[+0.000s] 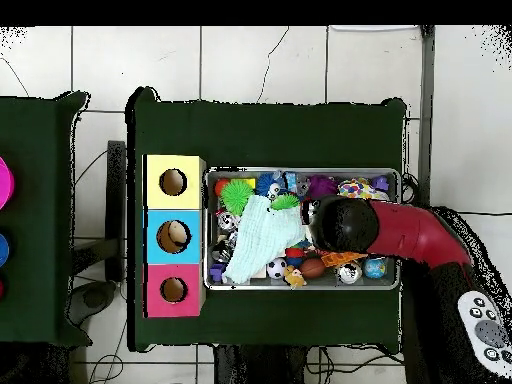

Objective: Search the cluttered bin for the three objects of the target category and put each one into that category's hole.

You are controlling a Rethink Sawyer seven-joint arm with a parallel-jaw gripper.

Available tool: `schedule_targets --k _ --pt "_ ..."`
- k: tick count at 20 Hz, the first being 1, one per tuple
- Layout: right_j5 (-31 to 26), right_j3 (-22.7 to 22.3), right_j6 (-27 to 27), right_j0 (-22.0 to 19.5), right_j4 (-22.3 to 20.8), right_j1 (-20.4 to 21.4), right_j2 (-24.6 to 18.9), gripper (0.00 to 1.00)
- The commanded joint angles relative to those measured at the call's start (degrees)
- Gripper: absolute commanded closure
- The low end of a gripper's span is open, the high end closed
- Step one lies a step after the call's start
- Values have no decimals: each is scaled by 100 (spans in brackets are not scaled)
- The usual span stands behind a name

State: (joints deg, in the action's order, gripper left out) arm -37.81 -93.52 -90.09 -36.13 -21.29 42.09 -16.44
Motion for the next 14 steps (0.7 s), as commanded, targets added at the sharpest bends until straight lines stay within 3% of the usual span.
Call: schedule_targets --k 1,14 --pt "-394 317 1352 -156 -518 -460 -713 100" --pt "210 -310 582 -95 -736 -305 -795 100"
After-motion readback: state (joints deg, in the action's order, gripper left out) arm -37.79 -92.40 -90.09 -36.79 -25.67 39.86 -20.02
